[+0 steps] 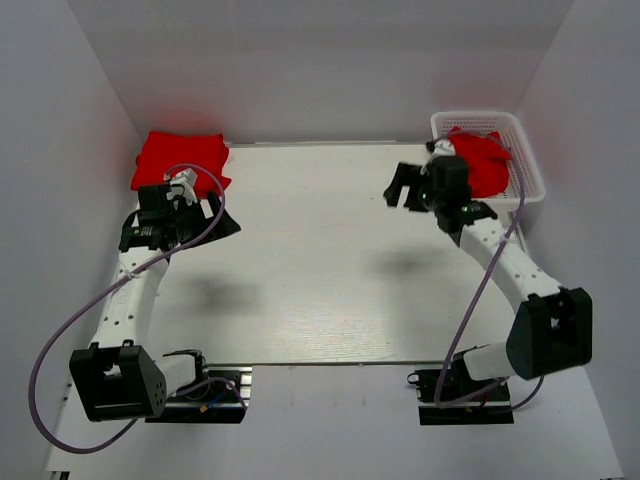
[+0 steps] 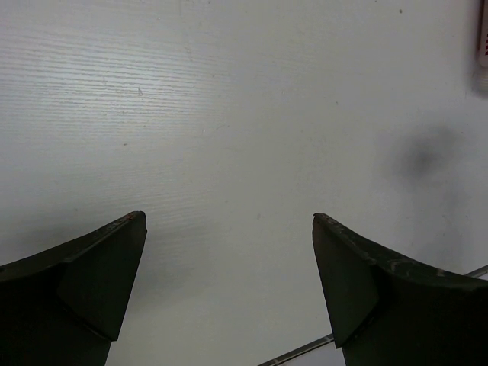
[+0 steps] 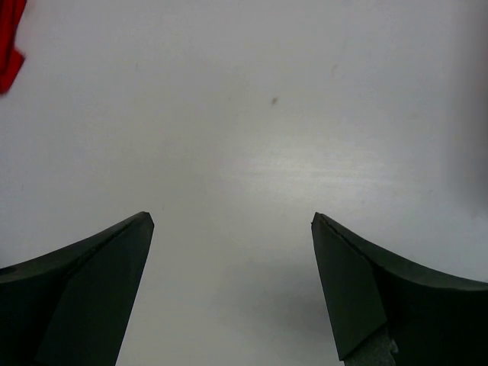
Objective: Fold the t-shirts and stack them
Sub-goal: Grab crumpled tshirt from bin with the right arm
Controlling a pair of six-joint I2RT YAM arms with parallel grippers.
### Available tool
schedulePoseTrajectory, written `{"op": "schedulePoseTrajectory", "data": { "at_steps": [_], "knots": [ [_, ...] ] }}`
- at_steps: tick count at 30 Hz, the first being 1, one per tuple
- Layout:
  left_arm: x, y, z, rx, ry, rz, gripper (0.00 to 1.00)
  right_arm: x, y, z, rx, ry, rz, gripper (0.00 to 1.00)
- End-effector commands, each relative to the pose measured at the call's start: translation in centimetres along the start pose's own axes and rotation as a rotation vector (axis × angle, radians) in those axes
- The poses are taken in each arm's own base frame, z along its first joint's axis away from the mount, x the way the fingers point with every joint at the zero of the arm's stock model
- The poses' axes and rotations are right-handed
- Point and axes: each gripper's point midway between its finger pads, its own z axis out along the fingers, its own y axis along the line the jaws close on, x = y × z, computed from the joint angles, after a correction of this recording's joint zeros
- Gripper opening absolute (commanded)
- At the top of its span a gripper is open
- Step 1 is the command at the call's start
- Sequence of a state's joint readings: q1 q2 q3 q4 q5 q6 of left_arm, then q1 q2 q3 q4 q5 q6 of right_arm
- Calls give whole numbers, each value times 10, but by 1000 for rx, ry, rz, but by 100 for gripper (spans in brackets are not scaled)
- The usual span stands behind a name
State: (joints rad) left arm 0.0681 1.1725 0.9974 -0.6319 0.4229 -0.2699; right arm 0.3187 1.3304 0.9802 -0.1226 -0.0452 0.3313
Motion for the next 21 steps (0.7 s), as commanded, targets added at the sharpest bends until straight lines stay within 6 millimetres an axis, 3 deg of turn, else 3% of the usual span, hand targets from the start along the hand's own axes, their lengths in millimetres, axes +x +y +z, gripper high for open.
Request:
{"op": "schedulePoseTrajectory", "data": {
  "at_steps": [1, 2, 4, 5, 6, 8, 9, 12, 13, 14, 15, 16, 18, 20, 21],
  "knots": [
    [-10, -8, -9, 30, -65, 46, 100, -81, -49, 1, 236, -132, 12, 90],
    [-6, -6, -7, 28, -56, 41, 100, -103, -54, 0, 263, -165, 13, 90],
    [-8, -7, -7, 30, -64, 45, 100, -85, -89, 24, 322, -31, 20, 90],
    [-11, -16, -11, 70, -62, 63, 100, -128, -96, 16, 334, -102, 24, 90],
    [-9, -17, -9, 85, -49, 72, 100, -113, -120, 25, 376, -23, 43, 90],
    [-12, -20, -10, 101, -53, 85, 100, -145, -136, 33, 391, -46, 28, 90],
    [-12, -19, -8, 103, -63, 90, 100, -134, -160, 46, 423, 7, 49, 90],
    [-13, -16, -8, 78, -79, 71, 100, -165, -210, 60, 482, -14, 89, 90],
    [-17, -17, -8, 79, -83, 73, 100, -148, -225, 74, 490, 44, 101, 90],
    [-18, -26, -11, 127, -78, 95, 100, -147, -233, 78, 491, 54, 111, 90],
    [-19, -33, -12, 153, -77, 105, 100, -162, -246, 81, 486, 22, 132, 90],
    [-21, -36, -15, 166, -92, 124, 100, -142, -257, 89, 494, 86, 166, 90],
    [-24, -37, -19, 159, -111, 141, 100, -136, -272, 92, 502, 86, 220, 90],
    [-32, -28, -26, 91, -161, 158, 100, -113, -273, 101, 453, 123, 242, 90],
    [-34, -25, -28, 65, -178, 160, 100, -113, -274, 103, 441, 109, 239, 90]
  ]
}}
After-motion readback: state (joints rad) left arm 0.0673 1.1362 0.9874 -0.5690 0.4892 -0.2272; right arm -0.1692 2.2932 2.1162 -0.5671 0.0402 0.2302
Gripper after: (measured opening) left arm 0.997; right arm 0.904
